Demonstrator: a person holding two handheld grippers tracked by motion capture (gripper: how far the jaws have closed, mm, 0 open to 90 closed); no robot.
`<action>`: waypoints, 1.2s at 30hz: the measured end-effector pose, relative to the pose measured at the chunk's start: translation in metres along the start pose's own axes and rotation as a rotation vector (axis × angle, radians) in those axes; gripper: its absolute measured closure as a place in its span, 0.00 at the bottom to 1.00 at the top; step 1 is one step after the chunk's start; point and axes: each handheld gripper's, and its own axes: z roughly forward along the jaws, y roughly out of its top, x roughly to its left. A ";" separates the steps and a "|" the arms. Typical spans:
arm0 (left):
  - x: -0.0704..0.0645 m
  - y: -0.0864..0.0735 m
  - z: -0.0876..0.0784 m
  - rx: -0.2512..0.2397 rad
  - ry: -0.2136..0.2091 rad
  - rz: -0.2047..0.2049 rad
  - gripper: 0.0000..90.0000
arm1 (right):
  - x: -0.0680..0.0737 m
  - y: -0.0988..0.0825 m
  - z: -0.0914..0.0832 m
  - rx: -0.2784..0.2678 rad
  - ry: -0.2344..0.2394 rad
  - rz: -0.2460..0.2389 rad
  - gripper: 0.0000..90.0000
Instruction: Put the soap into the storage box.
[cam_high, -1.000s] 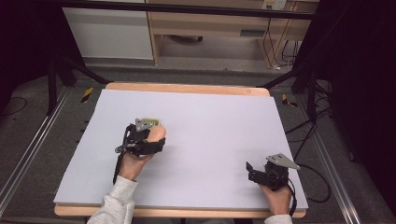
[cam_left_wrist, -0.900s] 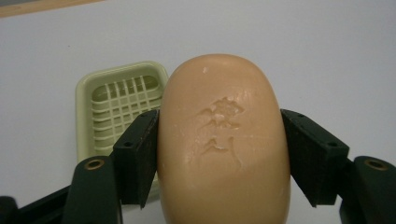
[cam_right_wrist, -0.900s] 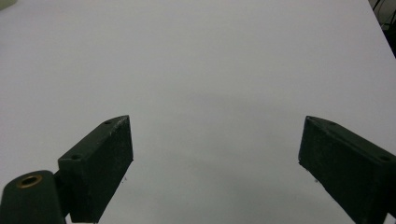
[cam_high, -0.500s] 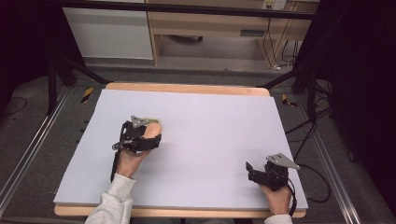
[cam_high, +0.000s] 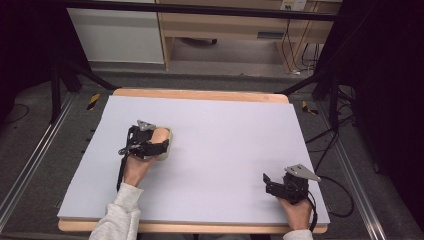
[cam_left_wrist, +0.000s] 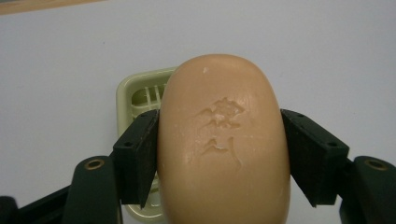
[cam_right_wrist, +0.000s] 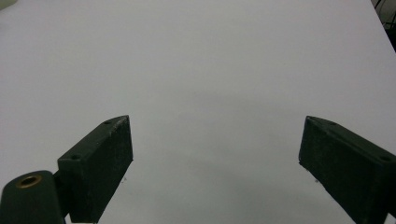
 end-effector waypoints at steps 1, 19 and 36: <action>0.001 0.000 0.001 0.001 0.001 -0.001 0.35 | 0.000 0.000 0.000 0.001 -0.002 -0.001 0.11; 0.010 0.005 0.018 0.010 0.024 -0.020 0.35 | 0.000 0.000 0.001 0.003 -0.004 -0.001 0.11; 0.017 0.000 0.033 0.041 0.041 -0.024 0.35 | 0.000 0.000 0.001 0.004 -0.002 0.000 0.11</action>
